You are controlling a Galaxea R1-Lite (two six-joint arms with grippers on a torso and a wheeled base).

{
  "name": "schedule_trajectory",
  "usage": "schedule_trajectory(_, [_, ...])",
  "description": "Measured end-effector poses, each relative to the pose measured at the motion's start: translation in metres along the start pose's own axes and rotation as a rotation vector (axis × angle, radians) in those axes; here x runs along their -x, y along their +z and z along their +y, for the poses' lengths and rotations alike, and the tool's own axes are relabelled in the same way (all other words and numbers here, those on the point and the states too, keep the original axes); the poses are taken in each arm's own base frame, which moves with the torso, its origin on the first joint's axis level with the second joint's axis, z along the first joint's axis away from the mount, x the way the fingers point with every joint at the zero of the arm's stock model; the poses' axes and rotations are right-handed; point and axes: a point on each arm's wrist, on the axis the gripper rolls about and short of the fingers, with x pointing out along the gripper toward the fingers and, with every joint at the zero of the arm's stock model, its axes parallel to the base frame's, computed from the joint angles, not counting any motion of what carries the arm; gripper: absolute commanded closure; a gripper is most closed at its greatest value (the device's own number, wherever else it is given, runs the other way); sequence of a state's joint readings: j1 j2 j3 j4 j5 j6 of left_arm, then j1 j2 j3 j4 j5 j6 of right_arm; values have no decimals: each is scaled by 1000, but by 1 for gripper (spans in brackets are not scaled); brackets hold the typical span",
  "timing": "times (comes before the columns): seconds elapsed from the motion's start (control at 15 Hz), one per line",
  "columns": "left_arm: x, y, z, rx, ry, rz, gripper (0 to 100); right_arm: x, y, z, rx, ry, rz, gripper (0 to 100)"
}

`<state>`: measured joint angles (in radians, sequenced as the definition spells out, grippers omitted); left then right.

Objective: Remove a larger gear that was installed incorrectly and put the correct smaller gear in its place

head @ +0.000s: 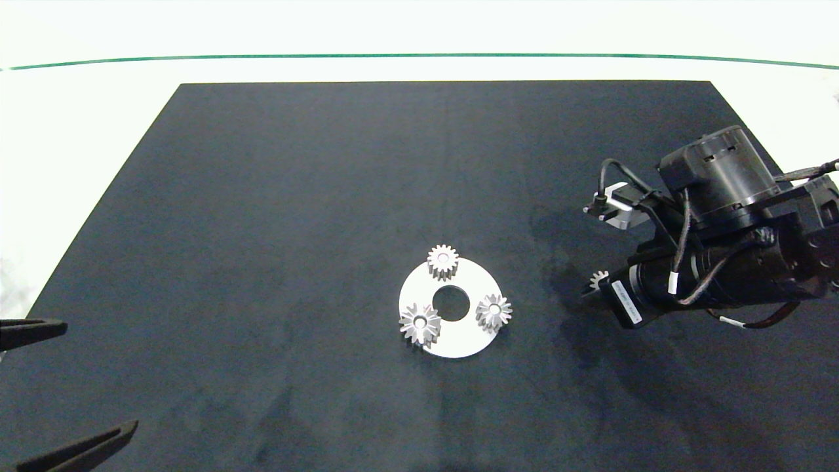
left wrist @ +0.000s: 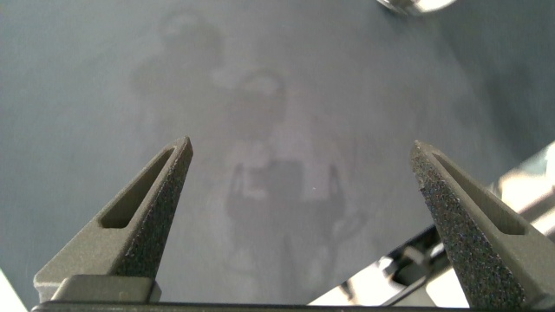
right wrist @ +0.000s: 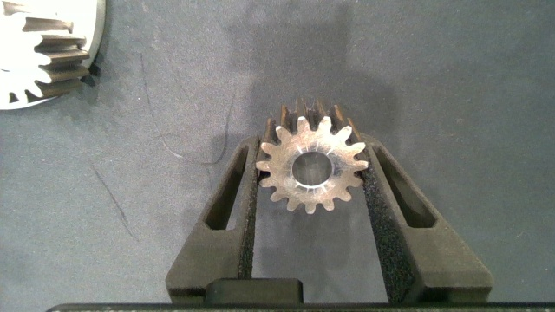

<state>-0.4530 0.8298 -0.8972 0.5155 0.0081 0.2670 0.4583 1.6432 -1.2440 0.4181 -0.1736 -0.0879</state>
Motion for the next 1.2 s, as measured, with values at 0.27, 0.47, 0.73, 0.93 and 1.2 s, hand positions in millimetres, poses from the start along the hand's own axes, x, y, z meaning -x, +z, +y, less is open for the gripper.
schedule_trajectory(0.27, [-24,-1,-4,-82,-32,-29,0,10,2,-3,-8,-9,-32,78])
schedule_trajectory(0.47, [-46,-2,-10,-103,-53,-84,0,19,1,-10,-25,-26,-49,78])
schedule_trajectory(0.73, [-70,-6,-15,-119,-85,-28,0,30,-2,-22,-55,-55,-60,78])
schedule_trajectory(0.93, [-87,-4,-19,-123,-107,1,0,33,-4,-29,-76,-72,-65,78])
schedule_trajectory(1.2, [-110,0,-22,-58,-124,45,0,34,-4,-32,-102,-77,-70,78])
